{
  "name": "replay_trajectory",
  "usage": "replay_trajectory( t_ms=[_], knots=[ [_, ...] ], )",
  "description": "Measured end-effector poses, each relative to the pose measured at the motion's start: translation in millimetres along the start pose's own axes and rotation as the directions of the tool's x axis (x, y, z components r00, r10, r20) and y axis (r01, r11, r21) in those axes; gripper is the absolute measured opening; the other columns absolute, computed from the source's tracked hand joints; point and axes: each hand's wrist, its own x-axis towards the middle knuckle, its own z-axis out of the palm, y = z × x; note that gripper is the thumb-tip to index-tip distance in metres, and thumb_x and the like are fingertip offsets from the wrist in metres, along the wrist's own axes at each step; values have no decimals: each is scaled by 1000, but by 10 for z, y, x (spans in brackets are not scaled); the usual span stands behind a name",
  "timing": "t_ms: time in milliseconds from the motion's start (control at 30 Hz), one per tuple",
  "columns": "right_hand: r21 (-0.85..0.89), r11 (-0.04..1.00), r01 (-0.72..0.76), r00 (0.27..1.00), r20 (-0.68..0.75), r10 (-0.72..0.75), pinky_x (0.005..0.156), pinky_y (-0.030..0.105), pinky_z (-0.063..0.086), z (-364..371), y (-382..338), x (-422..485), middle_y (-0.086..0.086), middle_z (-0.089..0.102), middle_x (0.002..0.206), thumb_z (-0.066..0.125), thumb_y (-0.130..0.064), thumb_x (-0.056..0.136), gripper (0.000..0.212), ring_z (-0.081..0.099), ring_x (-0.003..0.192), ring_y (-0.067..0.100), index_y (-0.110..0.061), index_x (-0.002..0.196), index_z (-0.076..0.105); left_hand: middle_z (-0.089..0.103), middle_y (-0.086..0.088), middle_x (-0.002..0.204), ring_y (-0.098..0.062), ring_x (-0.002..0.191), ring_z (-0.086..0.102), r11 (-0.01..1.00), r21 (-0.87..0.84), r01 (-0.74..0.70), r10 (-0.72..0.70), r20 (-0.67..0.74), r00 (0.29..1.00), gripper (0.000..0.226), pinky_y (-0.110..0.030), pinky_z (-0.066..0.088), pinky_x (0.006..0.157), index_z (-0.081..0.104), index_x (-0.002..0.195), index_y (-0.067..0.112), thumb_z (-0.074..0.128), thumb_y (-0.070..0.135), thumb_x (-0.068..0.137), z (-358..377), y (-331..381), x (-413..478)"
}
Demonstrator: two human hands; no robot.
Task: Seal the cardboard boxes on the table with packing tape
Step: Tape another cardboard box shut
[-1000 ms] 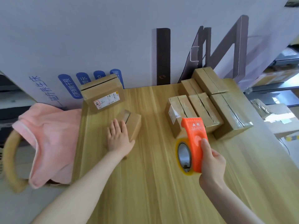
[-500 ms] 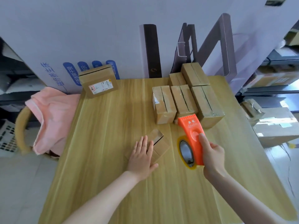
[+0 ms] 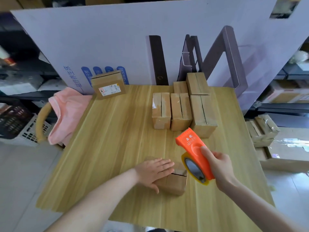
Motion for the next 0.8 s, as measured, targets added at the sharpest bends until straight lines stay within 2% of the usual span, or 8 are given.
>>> replay_trajectory(
  t_ms=[67,167,233,300,367,500,667,800],
  knots=[
    [1,1000,18,999,32,-18,32,22,43,-11,-63,-47,8,65,49,68,-37,87,39,59,37,16,-7,62,67,18,-8,159,-24,147,16,999,-46,-1,1,1,1000,90,-37,19,119,20,152,14,29,73,85,-45,-2,1],
    [-2,999,49,996,69,-49,30,27,44,-22,-161,-130,15,65,51,67,-34,88,40,59,37,23,1,68,67,25,-1,157,-18,147,13,764,-626,159,-263,-77,962,64,-36,12,120,26,150,18,40,50,96,-204,63,-8],
    [-11,998,66,993,96,-65,31,31,46,-27,-229,-183,21,66,57,66,-33,89,38,60,39,28,1,73,68,48,1,144,-15,138,37,269,-920,285,-640,50,766,59,-32,28,115,45,141,20,36,55,94,-444,56,-8],
    [-26,996,81,988,132,-76,32,33,47,-9,-282,-231,26,65,59,65,-32,90,35,59,39,33,0,75,69,69,1,116,-13,111,63,-367,-925,103,-723,353,594,70,-32,46,99,64,121,20,35,73,86,-737,-44,-56],
    [-55,993,101,983,157,-92,34,36,49,40,-332,-284,28,65,61,65,-31,90,32,58,40,36,-2,76,70,75,-5,96,-17,89,70,-680,-733,-23,-554,493,671,71,-29,55,75,70,106,14,35,73,86,-933,-220,-127],
    [-132,978,159,976,173,-136,38,38,50,173,-408,-366,19,69,63,65,-31,90,29,64,48,36,-5,78,71,73,-2,80,-13,69,68,-729,-684,-25,-448,449,773,49,-25,51,61,73,87,17,58,63,80,-1229,-436,-313],
    [-169,964,207,966,189,-174,31,32,46,315,-449,-417,8,63,49,68,-27,90,29,59,38,24,-7,68,70,68,8,60,-2,50,58,-586,-809,-43,-609,405,682,12,-16,44,48,68,78,17,76,25,79,-1252,-538,-434],
    [-359,884,300,951,188,-247,37,36,44,492,-493,-441,8,56,46,70,-39,83,42,53,39,14,-8,56,62,64,4,56,-8,52,55,-516,-856,35,-686,438,581,18,-19,43,48,66,69,13,69,8,86,-1150,-582,-447]
  ],
)
